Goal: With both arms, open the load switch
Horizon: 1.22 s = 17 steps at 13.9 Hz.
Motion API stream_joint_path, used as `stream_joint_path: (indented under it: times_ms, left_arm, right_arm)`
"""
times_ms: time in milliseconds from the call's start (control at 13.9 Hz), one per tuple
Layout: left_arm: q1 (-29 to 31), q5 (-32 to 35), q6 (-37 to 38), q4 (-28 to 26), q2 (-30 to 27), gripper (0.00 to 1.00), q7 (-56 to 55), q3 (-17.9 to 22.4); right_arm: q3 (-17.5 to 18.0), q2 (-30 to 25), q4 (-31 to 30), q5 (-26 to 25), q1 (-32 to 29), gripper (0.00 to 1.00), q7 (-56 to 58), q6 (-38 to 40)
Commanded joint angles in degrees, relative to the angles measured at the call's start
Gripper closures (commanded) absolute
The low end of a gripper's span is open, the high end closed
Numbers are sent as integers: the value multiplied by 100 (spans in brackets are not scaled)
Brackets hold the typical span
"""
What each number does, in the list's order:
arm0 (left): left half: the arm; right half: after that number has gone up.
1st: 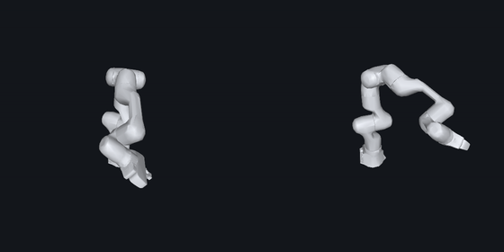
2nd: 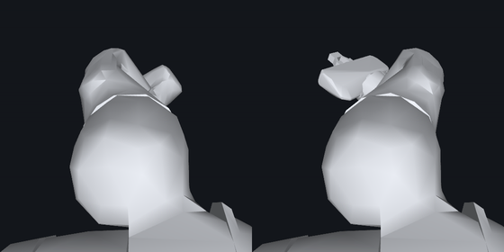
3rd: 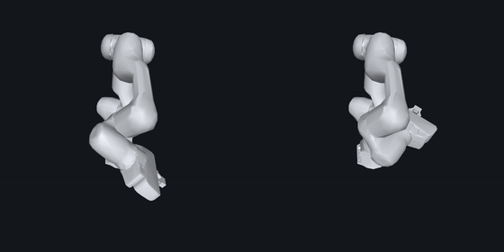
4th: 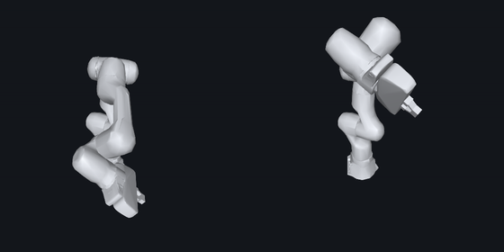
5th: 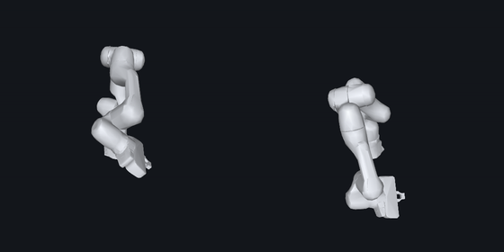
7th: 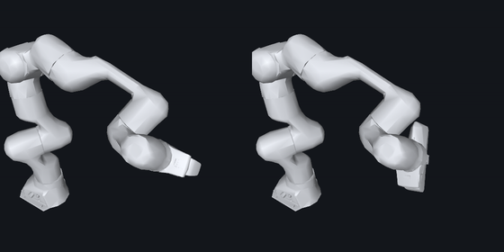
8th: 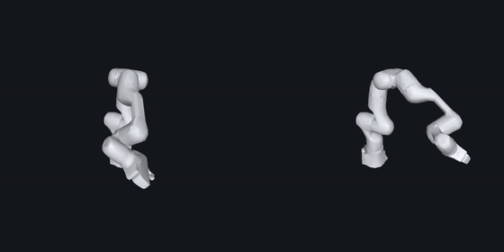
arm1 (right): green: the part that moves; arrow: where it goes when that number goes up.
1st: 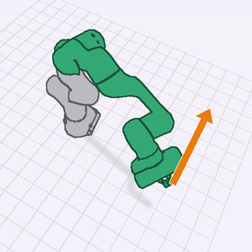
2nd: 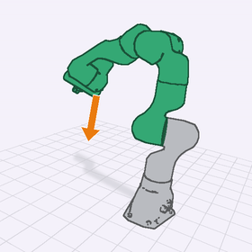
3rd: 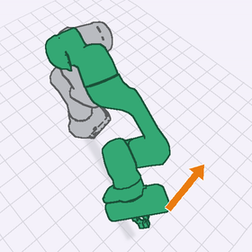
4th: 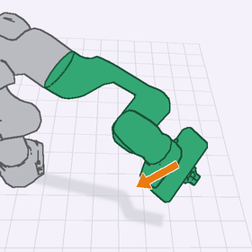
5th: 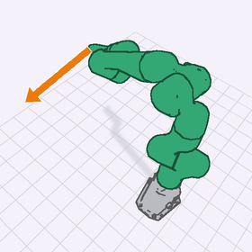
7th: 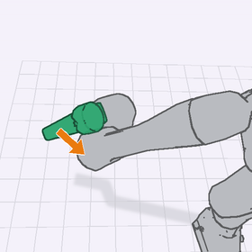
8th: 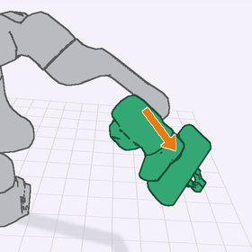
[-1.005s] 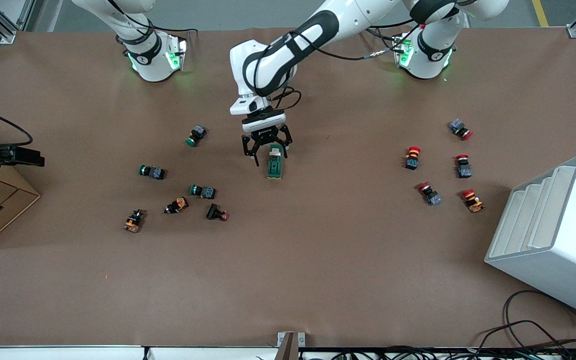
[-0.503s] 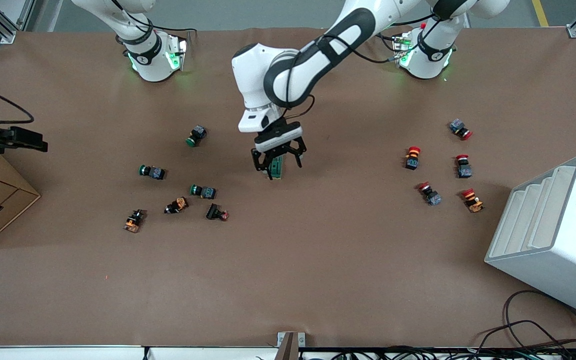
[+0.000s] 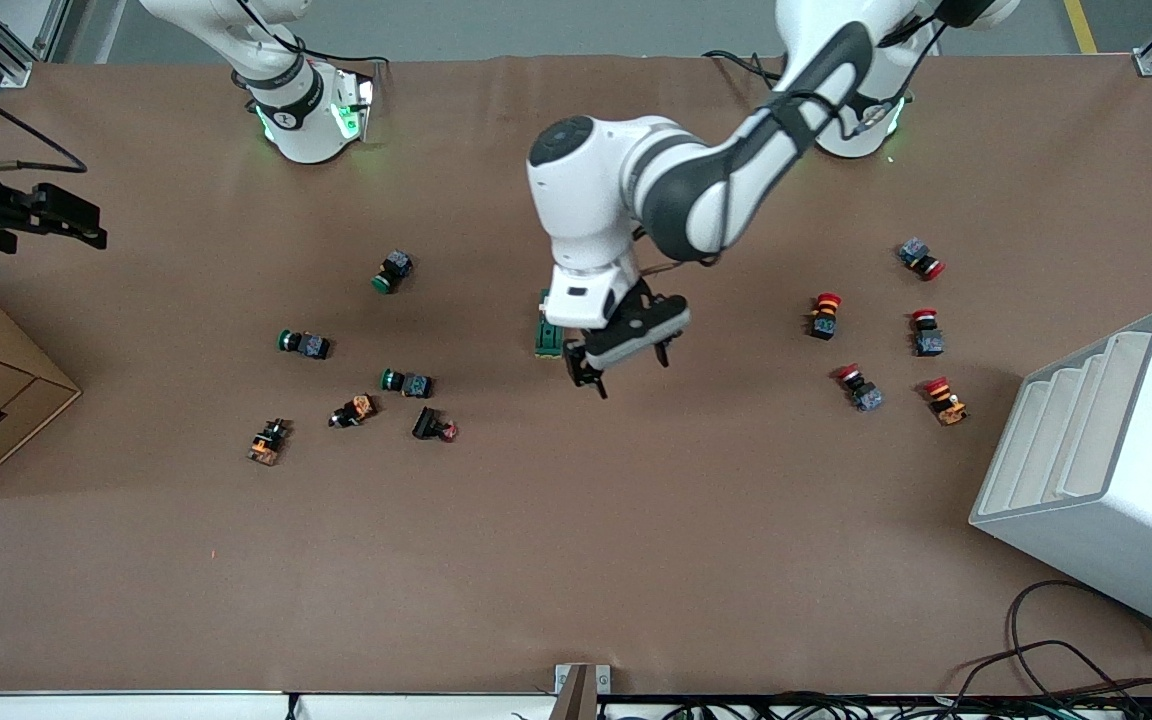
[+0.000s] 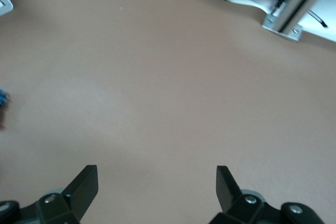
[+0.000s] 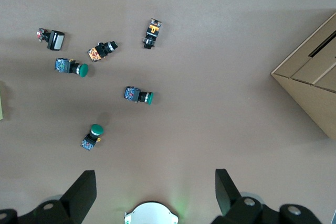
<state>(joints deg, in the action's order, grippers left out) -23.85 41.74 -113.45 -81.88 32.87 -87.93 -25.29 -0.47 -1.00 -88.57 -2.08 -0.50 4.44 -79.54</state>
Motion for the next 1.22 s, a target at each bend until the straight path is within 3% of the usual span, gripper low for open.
stream_joint_path:
  times_ms: [0,359,790,862,1149]
  left_arm:
    - [537,-559,7,-22,-306,1,871,-46]
    - [1671,-1702,173,-12,-992,0,3285,-46]
    - [3209,-3047,1350,14,-1967,0,6503,-3]
    - [3307,-3310,1526,-4,-2177,0,7073,154]
    - [2791,-4146,2501,-65,-2820,0,8395,1682]
  right_arm:
    - [-120,-417,-292,-56,120,0,57,-35]
    - [-94,-717,-257,-65,94,0,65,35]
    - [-111,-673,-222,-12,76,0,57,-26]
    - [-129,-664,-231,6,33,0,57,-9]
    - [-146,-664,-239,67,-3,0,57,35]
